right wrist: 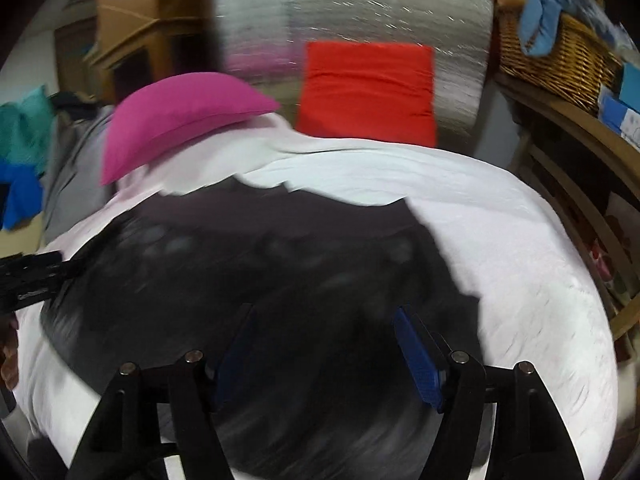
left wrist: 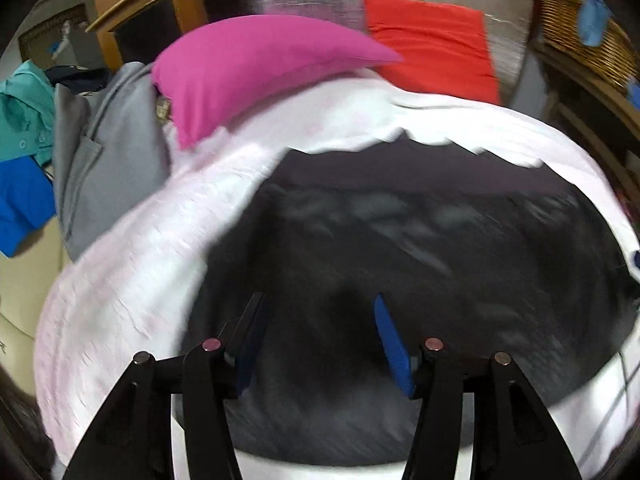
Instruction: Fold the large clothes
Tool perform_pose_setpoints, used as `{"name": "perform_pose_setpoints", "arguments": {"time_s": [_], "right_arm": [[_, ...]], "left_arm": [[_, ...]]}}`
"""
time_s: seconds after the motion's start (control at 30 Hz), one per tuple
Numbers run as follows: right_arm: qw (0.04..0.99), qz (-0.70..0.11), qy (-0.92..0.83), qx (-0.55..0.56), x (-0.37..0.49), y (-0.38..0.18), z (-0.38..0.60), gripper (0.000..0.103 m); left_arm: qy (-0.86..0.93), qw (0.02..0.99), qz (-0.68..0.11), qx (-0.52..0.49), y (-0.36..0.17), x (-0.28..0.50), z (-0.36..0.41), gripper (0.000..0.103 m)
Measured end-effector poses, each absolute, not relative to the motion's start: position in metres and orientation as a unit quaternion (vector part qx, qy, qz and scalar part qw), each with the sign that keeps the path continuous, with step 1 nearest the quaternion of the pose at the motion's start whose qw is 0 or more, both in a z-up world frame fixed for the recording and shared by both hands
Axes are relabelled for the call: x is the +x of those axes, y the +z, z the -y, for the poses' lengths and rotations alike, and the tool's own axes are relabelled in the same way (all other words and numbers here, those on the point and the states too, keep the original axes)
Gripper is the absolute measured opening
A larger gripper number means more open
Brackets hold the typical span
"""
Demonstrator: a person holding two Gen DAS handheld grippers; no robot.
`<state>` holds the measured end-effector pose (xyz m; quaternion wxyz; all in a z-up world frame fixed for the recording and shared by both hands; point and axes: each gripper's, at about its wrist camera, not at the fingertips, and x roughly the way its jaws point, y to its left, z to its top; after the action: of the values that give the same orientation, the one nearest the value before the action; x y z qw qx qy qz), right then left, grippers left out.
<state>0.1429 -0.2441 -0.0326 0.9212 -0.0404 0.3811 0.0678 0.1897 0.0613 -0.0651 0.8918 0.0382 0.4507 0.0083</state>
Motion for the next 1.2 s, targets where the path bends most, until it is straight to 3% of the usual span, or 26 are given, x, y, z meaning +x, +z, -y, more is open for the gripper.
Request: {"name": "perform_pose_setpoints", "arguments": {"time_s": [0.57, 0.8, 0.97, 1.2], "right_arm": [[0.905, -0.417, 0.012, -0.076, 0.151, -0.099, 0.236, 0.075], [0.904, -0.427, 0.022, -0.021, 0.148, -0.084, 0.251, 0.076], [0.925, -0.379, 0.027, 0.008, 0.118, -0.054, 0.267, 0.076], [0.903, -0.428, 0.005, 0.043, 0.125, -0.097, 0.301, 0.078]], "left_arm": [[0.002, 0.875, -0.481, 0.053, -0.116, 0.178, -0.023, 0.061], [-0.001, 0.878, -0.476, 0.036, -0.103, 0.166, -0.031, 0.061], [0.033, 0.904, -0.425, 0.029, -0.076, 0.137, -0.058, 0.061], [0.062, 0.884, -0.460, 0.051, -0.114, 0.140, -0.078, 0.063]]}}
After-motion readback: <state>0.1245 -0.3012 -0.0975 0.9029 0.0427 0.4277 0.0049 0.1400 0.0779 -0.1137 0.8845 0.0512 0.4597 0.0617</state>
